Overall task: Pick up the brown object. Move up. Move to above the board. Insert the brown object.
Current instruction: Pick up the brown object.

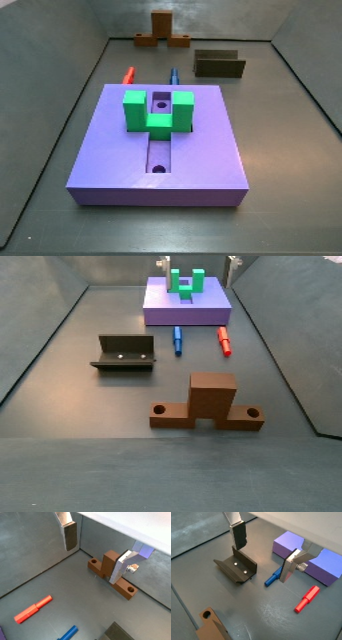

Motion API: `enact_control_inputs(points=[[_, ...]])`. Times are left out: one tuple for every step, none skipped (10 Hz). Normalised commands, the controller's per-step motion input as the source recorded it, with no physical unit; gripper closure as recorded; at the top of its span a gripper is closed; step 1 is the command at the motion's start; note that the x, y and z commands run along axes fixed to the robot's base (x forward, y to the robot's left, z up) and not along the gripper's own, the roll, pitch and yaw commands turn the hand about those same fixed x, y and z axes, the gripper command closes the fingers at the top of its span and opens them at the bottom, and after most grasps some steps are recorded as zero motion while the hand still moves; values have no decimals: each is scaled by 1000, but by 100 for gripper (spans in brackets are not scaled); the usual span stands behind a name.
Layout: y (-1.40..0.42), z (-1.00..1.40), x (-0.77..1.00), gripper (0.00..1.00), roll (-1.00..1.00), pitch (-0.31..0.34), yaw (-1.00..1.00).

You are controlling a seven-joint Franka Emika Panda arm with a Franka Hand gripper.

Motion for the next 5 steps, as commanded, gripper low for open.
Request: enact_control_inputs(points=[[29, -9, 0, 0, 0, 0, -3], [286, -57, 0, 0, 0, 0, -49], [771, -40, 0, 0, -43, 0, -180], [786, -60, 3, 0, -33, 0, -214], [811, -91, 0, 0, -20, 0, -194]])
